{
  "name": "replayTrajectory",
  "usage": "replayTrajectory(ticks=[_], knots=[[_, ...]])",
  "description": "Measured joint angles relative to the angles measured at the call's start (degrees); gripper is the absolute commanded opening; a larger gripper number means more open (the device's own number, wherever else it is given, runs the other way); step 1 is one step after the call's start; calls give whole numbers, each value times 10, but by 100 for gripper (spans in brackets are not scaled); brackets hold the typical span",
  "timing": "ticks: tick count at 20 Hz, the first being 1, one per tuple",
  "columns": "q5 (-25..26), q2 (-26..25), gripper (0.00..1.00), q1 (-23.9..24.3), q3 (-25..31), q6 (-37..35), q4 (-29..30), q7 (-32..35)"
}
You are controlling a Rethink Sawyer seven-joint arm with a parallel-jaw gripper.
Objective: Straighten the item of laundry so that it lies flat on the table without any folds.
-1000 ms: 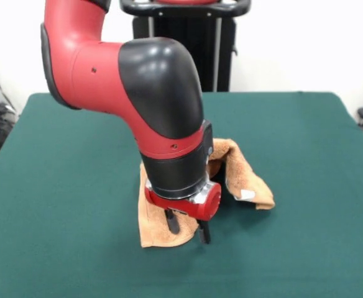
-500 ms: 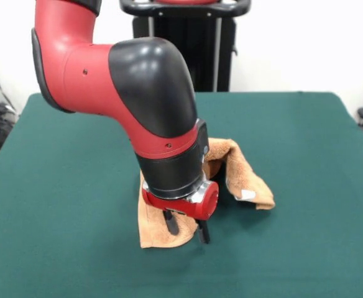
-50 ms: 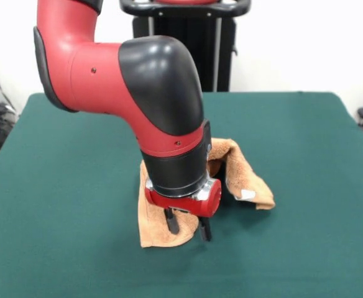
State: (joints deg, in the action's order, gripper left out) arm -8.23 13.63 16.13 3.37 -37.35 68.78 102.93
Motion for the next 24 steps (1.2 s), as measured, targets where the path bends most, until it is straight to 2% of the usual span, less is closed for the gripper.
replayTrajectory(ticks=[8, 24], knots=[[18, 1, 100, -2, 1, 0, -3, 0], [87, 5, 100, -23, -1, 0, -16, 0]])
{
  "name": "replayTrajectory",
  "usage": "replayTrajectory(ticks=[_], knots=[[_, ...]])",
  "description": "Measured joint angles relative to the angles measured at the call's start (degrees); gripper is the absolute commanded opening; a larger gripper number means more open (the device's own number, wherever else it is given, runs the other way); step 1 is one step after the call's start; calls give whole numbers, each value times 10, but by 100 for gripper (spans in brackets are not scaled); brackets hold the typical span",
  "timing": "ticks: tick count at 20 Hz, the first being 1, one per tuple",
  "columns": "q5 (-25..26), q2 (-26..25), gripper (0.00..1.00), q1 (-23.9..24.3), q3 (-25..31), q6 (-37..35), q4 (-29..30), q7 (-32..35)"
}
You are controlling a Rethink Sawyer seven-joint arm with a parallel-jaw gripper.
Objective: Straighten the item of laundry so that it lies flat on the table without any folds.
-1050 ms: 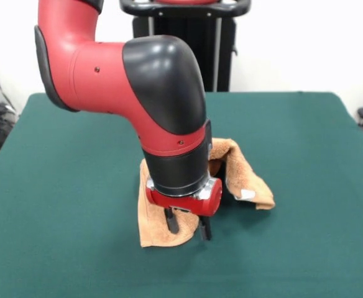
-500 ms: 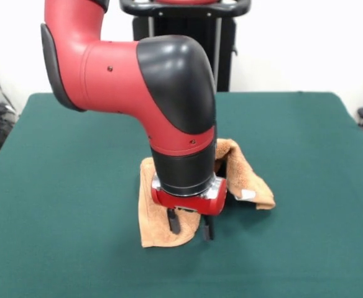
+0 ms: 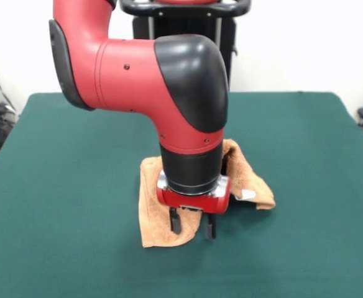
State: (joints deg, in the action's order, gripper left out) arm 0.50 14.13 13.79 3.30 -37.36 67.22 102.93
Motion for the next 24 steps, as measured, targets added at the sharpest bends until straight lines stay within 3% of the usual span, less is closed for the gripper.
replayTrajectory(ticks=[7, 8, 24], knots=[[18, 2, 100, -6, 0, 0, -1, 0], [19, 2, 0, -7, 0, 0, -1, 0], [19, 2, 0, -19, -10, 0, -3, 0]])
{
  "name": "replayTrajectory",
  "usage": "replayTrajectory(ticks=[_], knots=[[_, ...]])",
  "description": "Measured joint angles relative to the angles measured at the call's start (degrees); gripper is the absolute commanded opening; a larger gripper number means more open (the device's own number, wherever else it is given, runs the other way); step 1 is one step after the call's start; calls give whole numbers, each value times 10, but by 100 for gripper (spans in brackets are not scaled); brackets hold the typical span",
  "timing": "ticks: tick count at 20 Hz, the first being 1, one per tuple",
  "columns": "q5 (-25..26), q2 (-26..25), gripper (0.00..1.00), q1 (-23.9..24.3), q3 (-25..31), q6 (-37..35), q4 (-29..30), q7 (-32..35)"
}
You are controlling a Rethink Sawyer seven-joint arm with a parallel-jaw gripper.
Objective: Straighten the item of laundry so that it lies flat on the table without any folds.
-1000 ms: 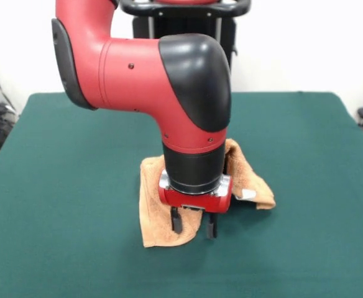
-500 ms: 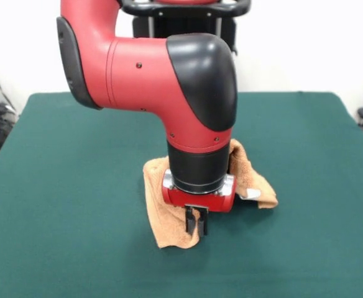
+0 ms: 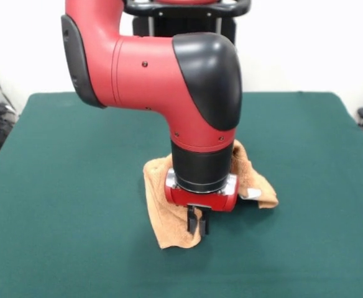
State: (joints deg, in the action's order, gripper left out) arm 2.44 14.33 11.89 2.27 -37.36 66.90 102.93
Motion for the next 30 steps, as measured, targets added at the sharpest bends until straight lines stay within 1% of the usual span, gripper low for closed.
replayTrajectory(ticks=[9, 19, 24, 30], knots=[[0, 0, 0, -6, -9, 0, 0, 0], [13, 5, 0, 20, -9, 4, 8, 0], [26, 9, 0, 29, -9, 13, 19, 0], [27, 29, 0, 35, -11, 31, 56, 0]])
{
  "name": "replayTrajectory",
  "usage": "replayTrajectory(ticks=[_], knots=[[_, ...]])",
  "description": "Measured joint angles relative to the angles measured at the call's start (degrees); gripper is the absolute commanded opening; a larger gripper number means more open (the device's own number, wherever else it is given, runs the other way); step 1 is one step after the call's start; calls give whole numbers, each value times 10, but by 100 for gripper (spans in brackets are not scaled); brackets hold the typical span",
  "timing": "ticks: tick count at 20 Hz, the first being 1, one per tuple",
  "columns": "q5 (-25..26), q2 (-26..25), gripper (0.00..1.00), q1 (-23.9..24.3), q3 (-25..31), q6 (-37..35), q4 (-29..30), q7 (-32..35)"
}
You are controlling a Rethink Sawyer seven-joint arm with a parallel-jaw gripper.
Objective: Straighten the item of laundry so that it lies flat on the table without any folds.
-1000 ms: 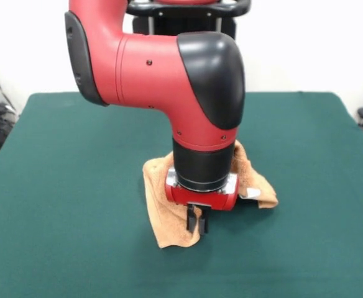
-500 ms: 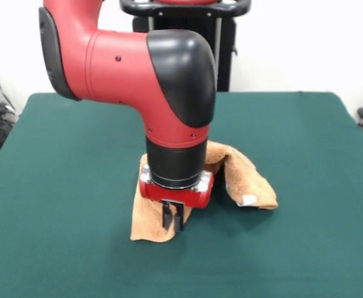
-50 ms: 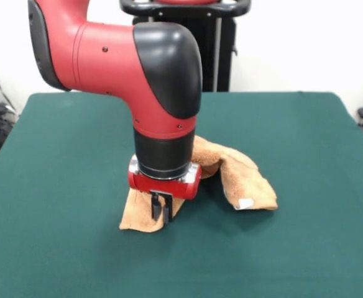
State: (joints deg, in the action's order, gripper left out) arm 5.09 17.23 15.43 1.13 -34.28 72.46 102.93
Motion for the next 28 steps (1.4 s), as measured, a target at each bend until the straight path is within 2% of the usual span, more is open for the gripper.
replayTrajectory(ticks=[5, 17, 28], knots=[[0, 15, 0, -14, -13, 13, 30, 0], [-16, 51, 0, -97, -63, 13, 77, 0], [-53, 60, 0, -122, -90, 13, 84, 0]])
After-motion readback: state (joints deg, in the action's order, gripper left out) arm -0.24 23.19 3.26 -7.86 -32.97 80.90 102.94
